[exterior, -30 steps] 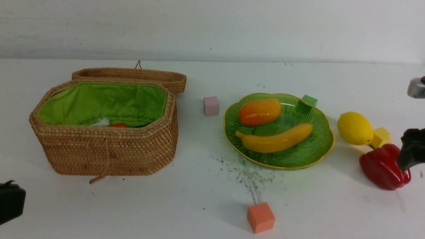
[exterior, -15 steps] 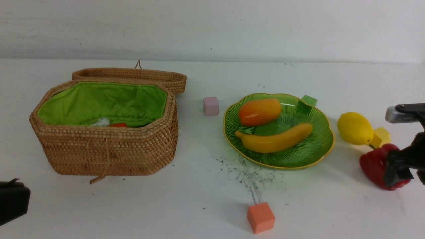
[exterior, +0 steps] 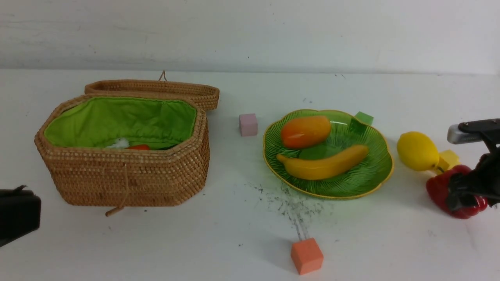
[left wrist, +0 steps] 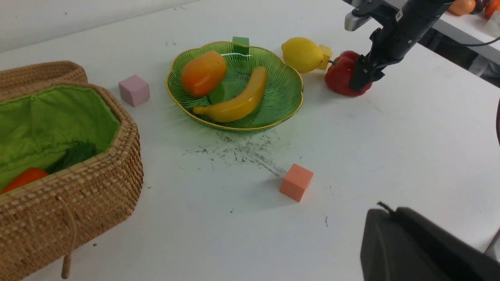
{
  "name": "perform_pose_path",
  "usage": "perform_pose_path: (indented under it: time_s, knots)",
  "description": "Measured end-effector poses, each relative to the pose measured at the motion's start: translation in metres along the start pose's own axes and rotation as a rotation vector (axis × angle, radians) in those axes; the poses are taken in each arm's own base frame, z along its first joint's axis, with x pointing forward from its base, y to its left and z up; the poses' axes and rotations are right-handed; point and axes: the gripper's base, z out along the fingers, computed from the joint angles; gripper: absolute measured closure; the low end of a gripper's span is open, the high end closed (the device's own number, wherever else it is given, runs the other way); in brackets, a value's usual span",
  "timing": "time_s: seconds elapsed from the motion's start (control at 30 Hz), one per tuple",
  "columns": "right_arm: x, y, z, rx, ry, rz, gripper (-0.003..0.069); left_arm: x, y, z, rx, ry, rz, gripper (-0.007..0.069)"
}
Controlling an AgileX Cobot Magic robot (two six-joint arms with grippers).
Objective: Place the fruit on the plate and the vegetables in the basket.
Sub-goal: Grab a mountain bell pepper with your right arm and put it into the left basket
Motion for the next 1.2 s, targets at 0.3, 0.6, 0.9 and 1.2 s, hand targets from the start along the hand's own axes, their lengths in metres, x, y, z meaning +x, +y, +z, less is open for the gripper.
perform_pose_path:
  time_s: [0.3,0.6,0.9,1.2]
  knots:
    - [-0.002,-0.001,0.003,0.012,-0.023,-0.009,0.0036,0.000,-0.001,0.000,0.010,0.003,-0.009,0.0628]
    - [0.002,-0.002,0.026,0.004,0.017,-0.004,0.0075,0.000,-0.001,0.000,0.011,0.003,-0.010,0.0627]
    - [0.000,-0.003,0.028,0.013,-0.005,-0.004,0.0084,0.000,-0.001,0.000,0.011,0.003,-0.010,0.0622]
    - [0.000,-0.003,0.031,0.013,-0.002,-0.003,0.0213,0.000,-0.001,0.000,0.011,0.003,-0.010,0.0621]
